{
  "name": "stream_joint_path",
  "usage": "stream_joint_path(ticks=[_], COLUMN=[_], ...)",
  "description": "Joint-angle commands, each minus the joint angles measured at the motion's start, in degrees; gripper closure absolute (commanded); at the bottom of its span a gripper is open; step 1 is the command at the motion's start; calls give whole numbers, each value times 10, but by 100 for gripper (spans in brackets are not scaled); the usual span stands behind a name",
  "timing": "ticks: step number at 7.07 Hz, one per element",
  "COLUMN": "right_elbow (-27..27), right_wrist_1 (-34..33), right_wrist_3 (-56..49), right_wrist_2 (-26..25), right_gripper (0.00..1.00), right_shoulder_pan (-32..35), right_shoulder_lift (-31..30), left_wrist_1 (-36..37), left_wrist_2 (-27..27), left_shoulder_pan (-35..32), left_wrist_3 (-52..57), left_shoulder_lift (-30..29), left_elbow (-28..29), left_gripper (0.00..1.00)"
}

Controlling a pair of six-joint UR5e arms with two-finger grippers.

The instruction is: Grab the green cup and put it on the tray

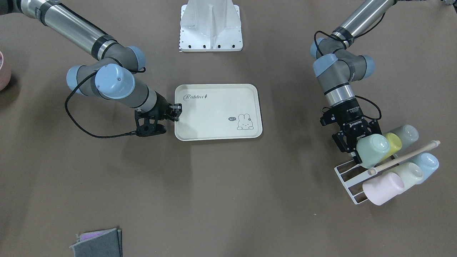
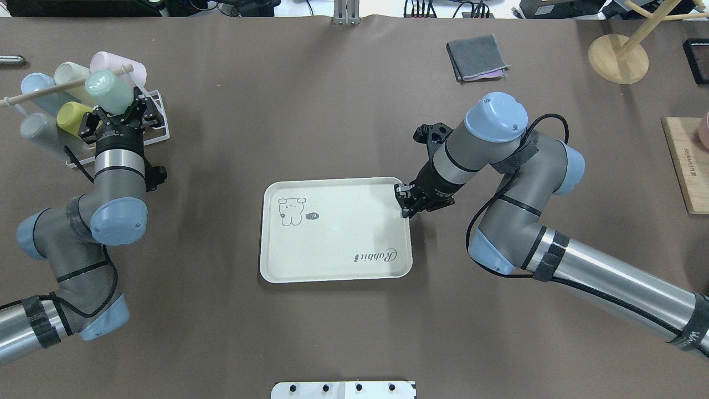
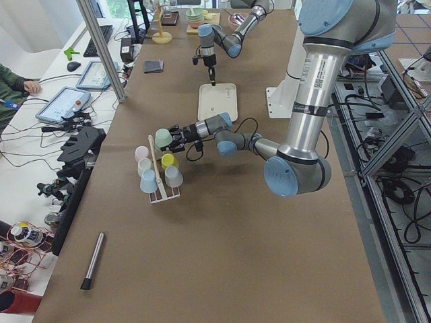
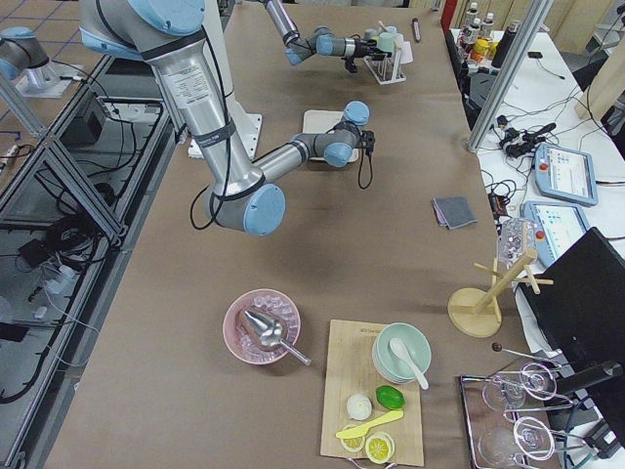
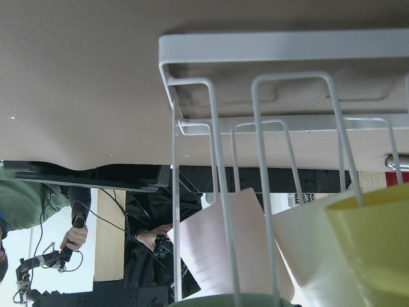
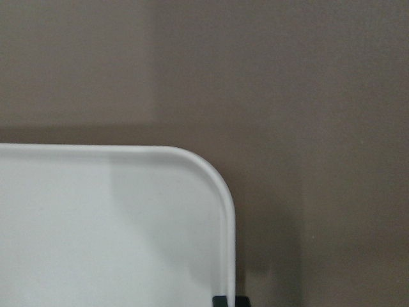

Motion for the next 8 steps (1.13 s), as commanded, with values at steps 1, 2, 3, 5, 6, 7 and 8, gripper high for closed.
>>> stream_joint_path(ticks=[1, 2, 3, 5, 6, 7, 8], right_elbow=[9, 9, 13, 57, 68, 68, 83], right_wrist_1=[0, 1, 0, -4, -8, -10, -44], right_wrist_3=[1, 4, 5, 5, 4, -2, -9], right_wrist_2=[0, 0, -1, 2, 9, 16, 31], right_gripper=[100, 95, 53, 0, 0, 0, 0], right_shoulder_pan=[0, 1, 2, 14, 33, 60, 97], right_shoulder_lift=[-6, -7, -8, -35, -54, -63, -77], left_wrist_1=[0, 0, 0, -1, -1, -1, -2], left_wrist_2=[-1, -1, -1, -1, -1, -1, -1], left_shoulder_pan=[-4, -5, -9, -13, -15, -19, -20], left_wrist_3=[2, 2, 3, 51, 53, 53, 50], left_shoulder_lift=[10, 14, 14, 17, 17, 17, 10], left_elbow=[-11, -15, -17, -48, -58, -68, -78], left_gripper=[52, 52, 52, 52, 52, 52, 52])
